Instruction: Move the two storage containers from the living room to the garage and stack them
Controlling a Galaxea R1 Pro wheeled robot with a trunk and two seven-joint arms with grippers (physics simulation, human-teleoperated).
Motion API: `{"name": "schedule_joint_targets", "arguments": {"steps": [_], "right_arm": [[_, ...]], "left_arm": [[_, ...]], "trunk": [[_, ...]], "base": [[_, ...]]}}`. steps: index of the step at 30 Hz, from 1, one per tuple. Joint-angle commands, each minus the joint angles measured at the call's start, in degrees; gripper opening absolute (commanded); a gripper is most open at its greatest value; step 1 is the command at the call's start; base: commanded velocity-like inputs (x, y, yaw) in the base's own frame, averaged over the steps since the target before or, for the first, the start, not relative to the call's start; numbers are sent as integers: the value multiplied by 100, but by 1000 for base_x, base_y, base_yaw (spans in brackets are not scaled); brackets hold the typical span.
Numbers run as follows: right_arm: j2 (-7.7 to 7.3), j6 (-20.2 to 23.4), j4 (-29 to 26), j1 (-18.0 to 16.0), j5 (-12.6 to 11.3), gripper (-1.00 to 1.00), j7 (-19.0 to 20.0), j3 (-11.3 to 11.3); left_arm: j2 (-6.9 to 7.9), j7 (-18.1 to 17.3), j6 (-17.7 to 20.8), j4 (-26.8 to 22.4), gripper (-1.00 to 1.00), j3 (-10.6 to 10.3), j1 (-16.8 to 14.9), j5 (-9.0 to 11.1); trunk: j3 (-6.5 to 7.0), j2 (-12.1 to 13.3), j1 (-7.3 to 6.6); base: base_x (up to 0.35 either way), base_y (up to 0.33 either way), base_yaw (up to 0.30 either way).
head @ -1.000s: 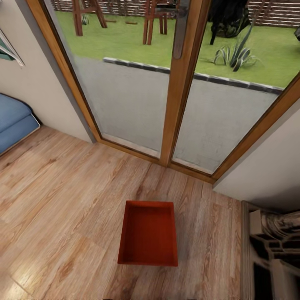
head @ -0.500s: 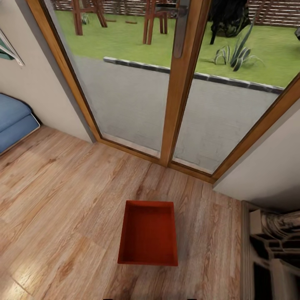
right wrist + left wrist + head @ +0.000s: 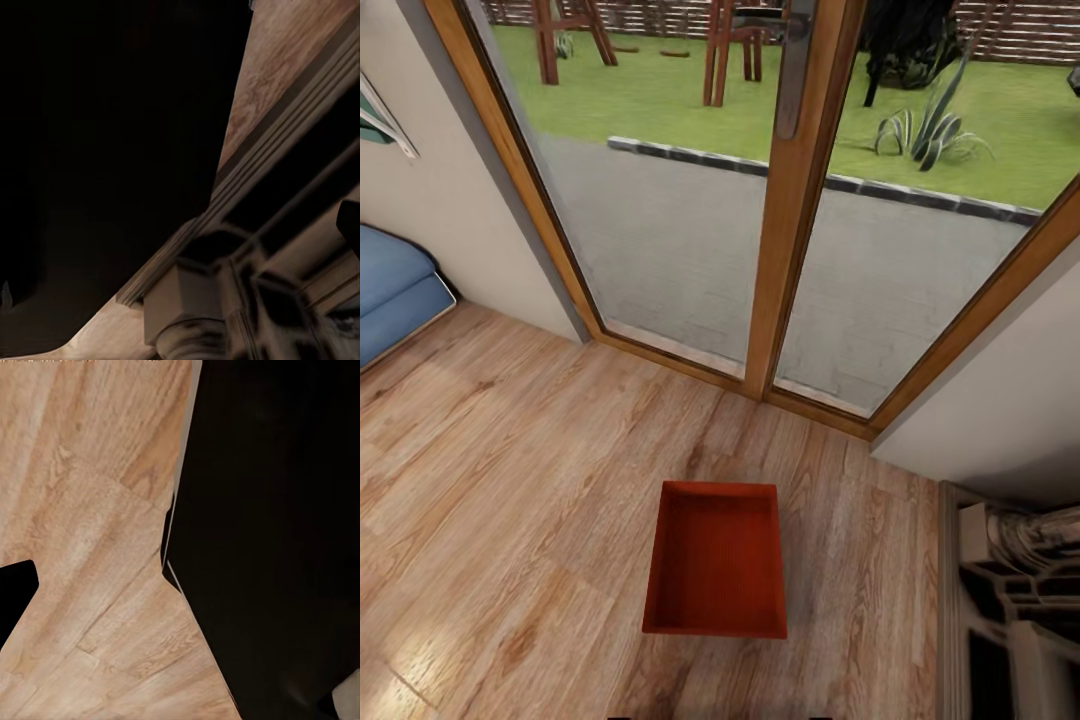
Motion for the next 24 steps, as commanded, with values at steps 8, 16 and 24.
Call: {"name": "schedule_joint_targets", "arguments": {"steps": [8, 16, 24], "right_arm": [[129, 50, -145, -274, -56, 100, -40, 47], [510, 74, -203, -1979, -122, 100, -35, -15], [491, -513, -199, -2543, -1433, 100, -44, -375]], "left_arm": [[8, 109, 404, -1527, 100, -85, -26, -10], [2, 149, 1421, -2194, 100, -75, -732, 26], [-24, 154, 1424, -1521, 100, -83, -1725, -71]], "trunk": [[-3, -2, 0], [-3, -2, 0], [-3, -2, 0]], "base": [[0, 0, 0], [0, 0, 0], [0, 0, 0]]}}
